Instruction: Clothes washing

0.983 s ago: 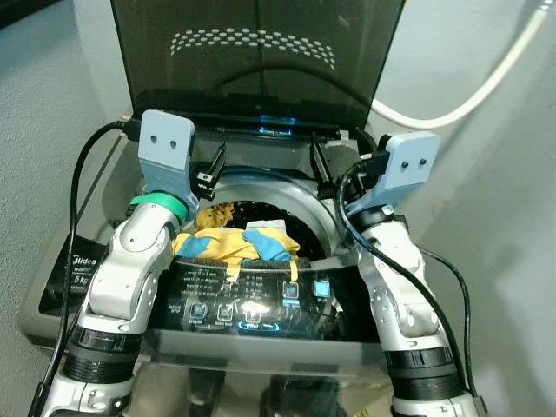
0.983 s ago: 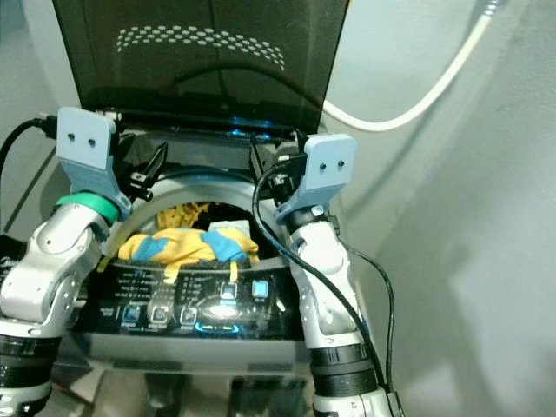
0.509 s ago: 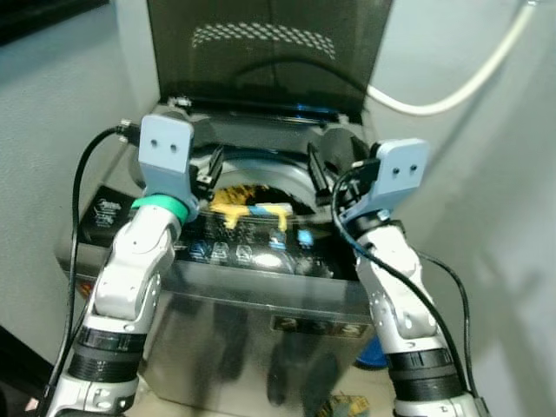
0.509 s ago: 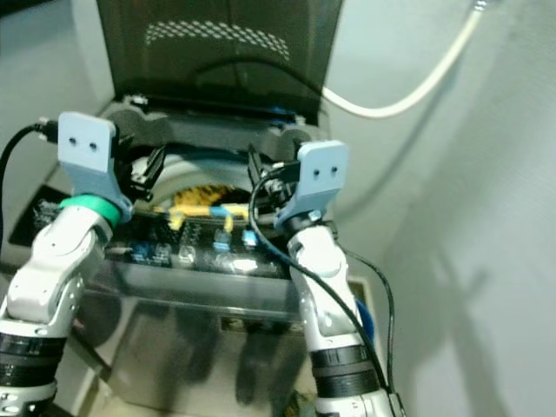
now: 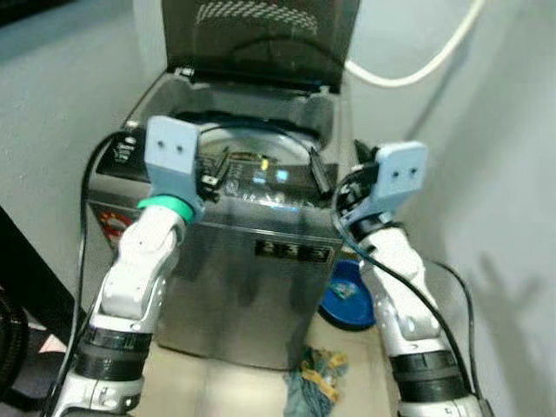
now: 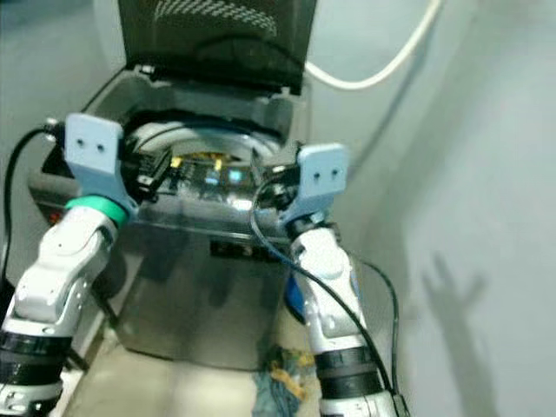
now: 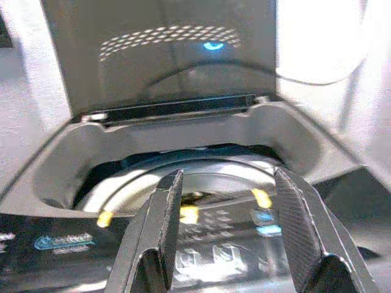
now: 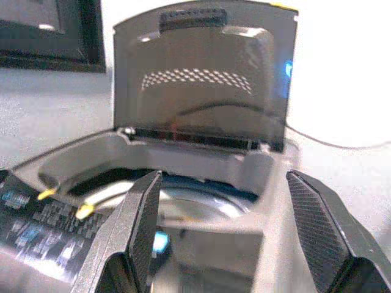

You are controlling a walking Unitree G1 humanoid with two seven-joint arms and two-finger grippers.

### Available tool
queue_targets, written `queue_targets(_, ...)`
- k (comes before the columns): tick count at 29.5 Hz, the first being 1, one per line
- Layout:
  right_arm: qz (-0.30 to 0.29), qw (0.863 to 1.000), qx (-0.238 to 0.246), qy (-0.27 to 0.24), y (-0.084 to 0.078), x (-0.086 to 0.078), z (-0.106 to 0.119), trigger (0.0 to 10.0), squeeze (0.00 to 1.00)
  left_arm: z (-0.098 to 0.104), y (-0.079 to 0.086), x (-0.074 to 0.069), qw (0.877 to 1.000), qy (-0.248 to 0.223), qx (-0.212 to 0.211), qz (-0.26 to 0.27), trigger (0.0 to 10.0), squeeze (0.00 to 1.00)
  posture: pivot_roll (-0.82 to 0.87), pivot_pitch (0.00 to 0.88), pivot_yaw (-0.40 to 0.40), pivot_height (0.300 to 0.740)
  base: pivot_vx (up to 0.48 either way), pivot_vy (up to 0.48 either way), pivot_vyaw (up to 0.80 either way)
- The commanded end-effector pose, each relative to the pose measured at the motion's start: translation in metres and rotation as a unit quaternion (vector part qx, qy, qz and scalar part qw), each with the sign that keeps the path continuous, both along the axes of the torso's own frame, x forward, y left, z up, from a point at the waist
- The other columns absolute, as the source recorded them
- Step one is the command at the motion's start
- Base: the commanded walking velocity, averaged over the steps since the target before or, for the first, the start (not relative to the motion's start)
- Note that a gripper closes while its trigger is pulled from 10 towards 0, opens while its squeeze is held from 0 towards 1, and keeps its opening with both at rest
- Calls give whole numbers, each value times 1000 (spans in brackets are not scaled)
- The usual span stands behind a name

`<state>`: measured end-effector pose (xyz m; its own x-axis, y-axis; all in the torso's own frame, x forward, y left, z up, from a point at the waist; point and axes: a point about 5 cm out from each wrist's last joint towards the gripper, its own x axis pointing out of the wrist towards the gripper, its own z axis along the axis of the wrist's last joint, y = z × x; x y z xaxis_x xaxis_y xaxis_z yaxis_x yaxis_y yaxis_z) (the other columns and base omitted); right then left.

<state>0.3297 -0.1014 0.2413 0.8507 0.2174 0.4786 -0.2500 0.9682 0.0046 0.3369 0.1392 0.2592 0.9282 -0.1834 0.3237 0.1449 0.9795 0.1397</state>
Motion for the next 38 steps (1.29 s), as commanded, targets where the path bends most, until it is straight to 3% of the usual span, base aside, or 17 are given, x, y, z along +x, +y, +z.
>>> queue_targets(1,8,1000,-6,3,5,0,-2,10000,0,-3,4,0,1000,5,2,7,10000,0,113,0,2,720,-289,0,0)
queue_targets(15,42,996,-75,30,14,-2,-24,10000,0,-23,-7,-4,999,35,21,0,10000,0,117,0,-4,720,-41,0,666)
queue_targets(31,58,994,-84,42,16,-3,-33,10000,0,-30,-12,-5,999,43,24,-5,10000,0,114,0,-6,720,0,0,800)
queue_targets(33,48,992,-90,72,10,-1,-51,10000,0,-42,-12,-6,998,60,32,-3,10000,0,115,0,-9,720,0,0,800)
queue_targets(36,44,991,-92,84,8,0,-58,10000,0,-47,-13,-6,997,67,35,-2,10000,0,115,0,-9,720,0,0,800)
queue_targets(38,27,986,-85,138,-4,0,-87,10000,0,-70,-10,-9,994,98,55,6,10000,0,115,0,-9,720,0,0,800)
